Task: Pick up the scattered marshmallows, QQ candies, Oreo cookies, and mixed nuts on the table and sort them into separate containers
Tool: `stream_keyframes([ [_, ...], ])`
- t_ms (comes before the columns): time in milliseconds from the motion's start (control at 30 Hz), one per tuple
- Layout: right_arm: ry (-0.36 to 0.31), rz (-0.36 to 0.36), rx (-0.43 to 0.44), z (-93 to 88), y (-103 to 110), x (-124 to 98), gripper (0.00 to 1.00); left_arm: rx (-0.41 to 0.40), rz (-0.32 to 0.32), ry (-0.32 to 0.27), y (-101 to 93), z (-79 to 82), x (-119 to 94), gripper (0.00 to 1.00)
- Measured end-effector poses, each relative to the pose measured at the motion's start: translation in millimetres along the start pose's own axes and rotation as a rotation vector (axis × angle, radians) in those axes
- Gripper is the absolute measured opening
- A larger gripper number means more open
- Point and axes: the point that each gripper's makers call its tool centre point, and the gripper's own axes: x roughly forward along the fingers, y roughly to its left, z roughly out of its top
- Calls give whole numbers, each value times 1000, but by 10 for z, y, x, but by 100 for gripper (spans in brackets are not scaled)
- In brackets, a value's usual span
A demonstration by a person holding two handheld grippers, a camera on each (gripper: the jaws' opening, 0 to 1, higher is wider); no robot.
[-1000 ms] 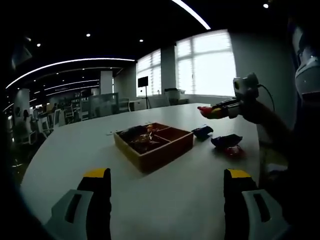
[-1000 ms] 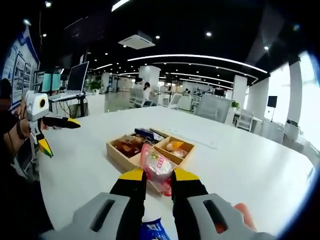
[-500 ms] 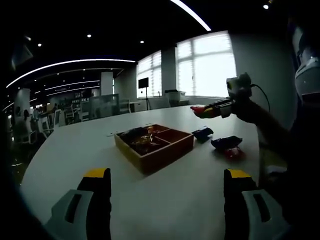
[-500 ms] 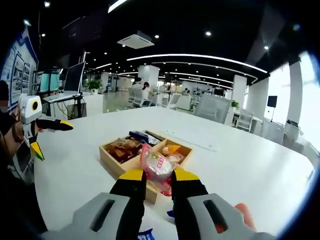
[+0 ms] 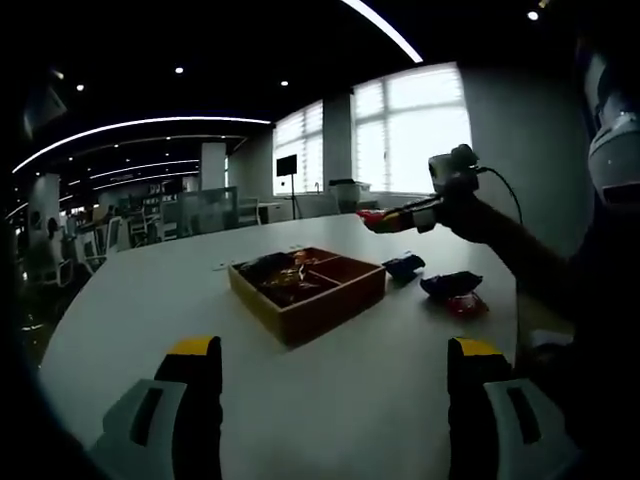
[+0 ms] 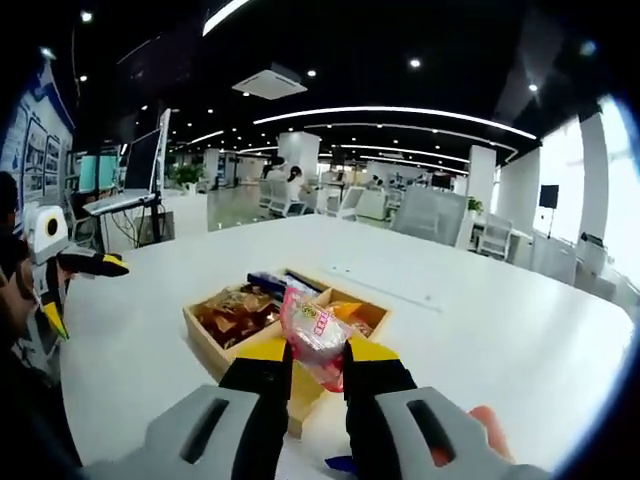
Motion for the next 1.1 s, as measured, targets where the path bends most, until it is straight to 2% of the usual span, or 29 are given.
stream_keyframes([
  [533, 35, -17, -12, 7, -191, 448, 16, 1, -6, 0, -10, 7, -23, 97],
  [667, 41, -34, -52, 14, -221, 514, 16, 2, -10, -6, -19, 22, -26, 96],
  [833, 32, -7, -10, 76, -234, 603, 16, 7, -14, -5, -27, 25, -27, 96],
  [1100, 27, 4, -4, 168, -239, 725, 16, 13, -15, -5, -26, 37, -36, 95],
])
